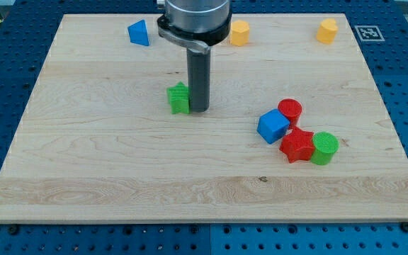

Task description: Slide the green star towards the center left of the board

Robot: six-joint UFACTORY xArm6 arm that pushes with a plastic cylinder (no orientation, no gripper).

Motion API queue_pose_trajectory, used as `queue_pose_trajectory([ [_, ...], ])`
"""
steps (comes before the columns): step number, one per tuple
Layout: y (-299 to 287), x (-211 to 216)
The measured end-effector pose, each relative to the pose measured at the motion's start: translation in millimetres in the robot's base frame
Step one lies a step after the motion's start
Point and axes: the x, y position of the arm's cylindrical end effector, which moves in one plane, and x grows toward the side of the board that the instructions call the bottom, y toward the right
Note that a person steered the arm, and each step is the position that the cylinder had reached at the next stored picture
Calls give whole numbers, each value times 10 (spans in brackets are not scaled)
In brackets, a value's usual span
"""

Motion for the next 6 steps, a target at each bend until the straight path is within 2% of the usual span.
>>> queue_pose_trajectory([
  [2, -508, -71],
  [3, -685, -276],
  [4, -743, -304],
  [6, -460, -330],
])
